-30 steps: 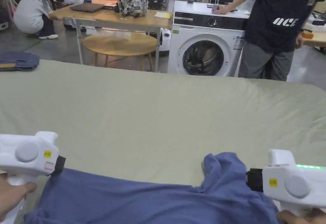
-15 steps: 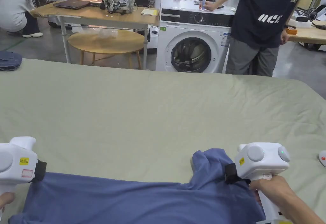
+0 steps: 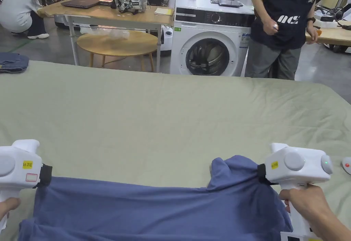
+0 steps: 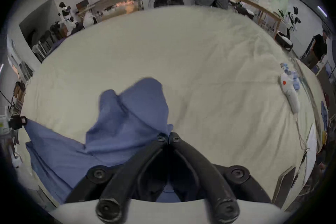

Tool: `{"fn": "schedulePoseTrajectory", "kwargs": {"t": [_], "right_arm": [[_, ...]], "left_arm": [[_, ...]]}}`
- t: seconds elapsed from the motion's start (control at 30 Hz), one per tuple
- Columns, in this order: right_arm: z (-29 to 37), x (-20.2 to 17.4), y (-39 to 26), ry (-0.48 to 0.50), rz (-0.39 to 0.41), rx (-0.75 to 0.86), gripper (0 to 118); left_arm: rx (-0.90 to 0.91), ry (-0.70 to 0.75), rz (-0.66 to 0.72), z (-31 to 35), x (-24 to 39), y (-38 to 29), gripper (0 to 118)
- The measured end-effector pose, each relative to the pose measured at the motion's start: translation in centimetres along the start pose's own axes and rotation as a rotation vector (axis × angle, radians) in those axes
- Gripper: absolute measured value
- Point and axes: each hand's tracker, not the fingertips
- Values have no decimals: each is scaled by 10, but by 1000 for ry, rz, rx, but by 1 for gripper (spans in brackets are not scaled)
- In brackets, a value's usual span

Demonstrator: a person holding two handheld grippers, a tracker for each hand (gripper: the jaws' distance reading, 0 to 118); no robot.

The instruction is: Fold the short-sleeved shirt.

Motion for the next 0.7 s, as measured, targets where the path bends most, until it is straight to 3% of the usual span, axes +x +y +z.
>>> {"fn": "schedulePoseTrajectory", "kwargs": {"t": [0.37, 0.7], "right_arm": [[125, -7, -55, -1, 28, 157, 0], [167, -6, -129, -19, 84, 146, 0]], "left_arm": [[106, -56, 22, 69, -14, -31, 0], [116, -70, -27, 110, -20, -89, 0]]}}
